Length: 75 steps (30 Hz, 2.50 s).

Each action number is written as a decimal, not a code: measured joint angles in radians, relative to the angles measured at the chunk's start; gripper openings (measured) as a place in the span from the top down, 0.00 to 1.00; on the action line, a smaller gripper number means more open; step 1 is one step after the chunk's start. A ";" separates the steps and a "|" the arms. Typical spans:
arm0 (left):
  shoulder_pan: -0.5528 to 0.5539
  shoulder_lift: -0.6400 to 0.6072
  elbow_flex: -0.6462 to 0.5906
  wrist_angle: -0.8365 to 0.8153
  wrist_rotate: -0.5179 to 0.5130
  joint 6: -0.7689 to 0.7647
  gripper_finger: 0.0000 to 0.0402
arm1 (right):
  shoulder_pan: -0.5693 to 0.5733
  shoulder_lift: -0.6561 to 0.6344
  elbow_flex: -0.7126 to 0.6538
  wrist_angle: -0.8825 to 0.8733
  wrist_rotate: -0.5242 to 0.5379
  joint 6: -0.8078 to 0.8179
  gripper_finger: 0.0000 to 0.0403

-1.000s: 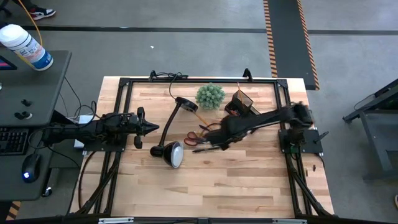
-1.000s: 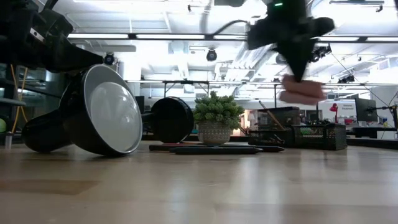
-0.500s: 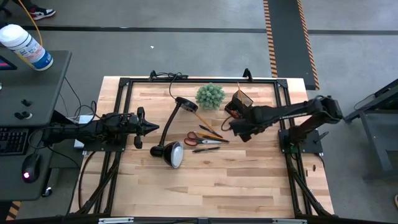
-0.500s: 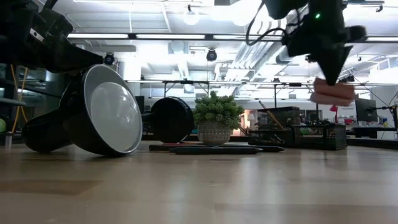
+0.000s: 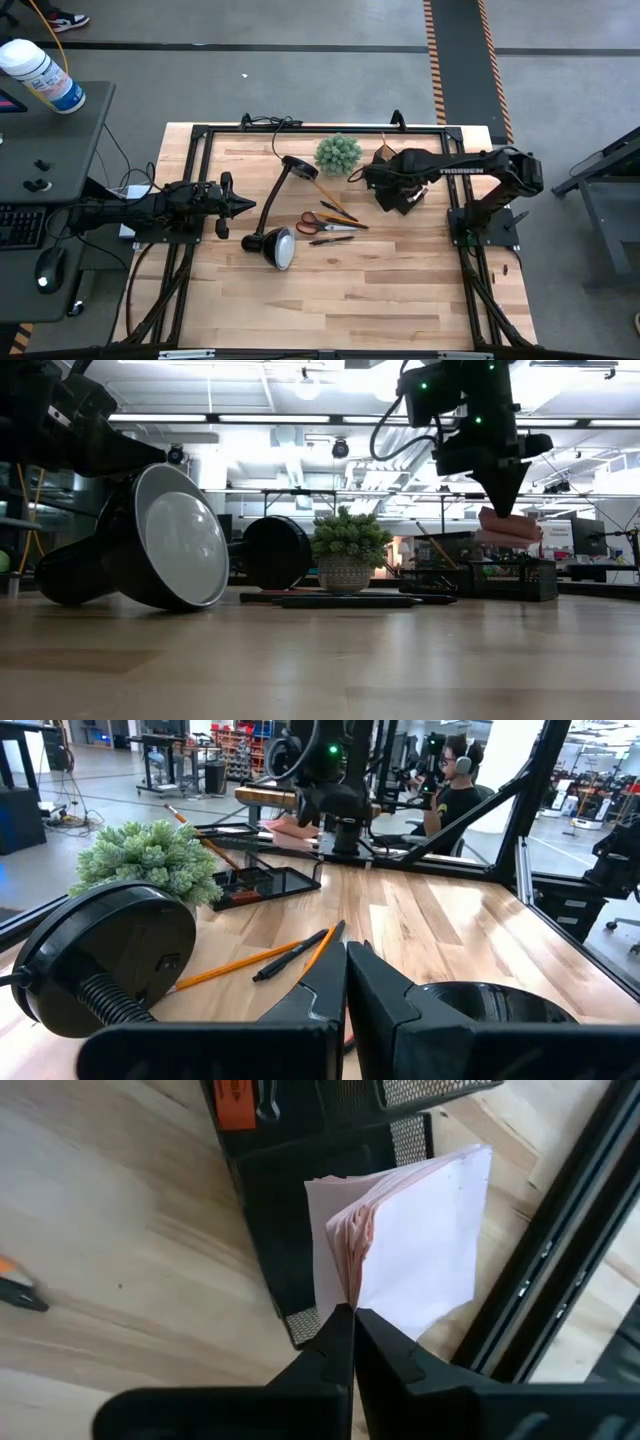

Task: Pick and place office supplies into organizer
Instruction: Put the sticky notes into the right section of the desk organizer, then put the bottom pen into the top left section of the desk organizer

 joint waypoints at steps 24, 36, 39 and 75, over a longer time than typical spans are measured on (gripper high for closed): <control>0.000 0.000 0.000 0.000 0.000 0.000 1.00 | -0.018 0.057 0.001 0.074 -0.025 -0.059 1.00; 0.000 0.000 0.000 0.000 0.000 0.000 1.00 | -0.040 0.133 0.001 0.066 -0.086 -0.102 1.00; 0.000 0.000 0.000 0.000 0.000 0.000 1.00 | -0.049 0.144 0.001 0.063 -0.106 -0.103 1.00; 0.000 0.000 0.000 0.000 0.000 0.000 1.00 | 0.051 0.156 0.104 0.063 -0.190 -0.029 0.65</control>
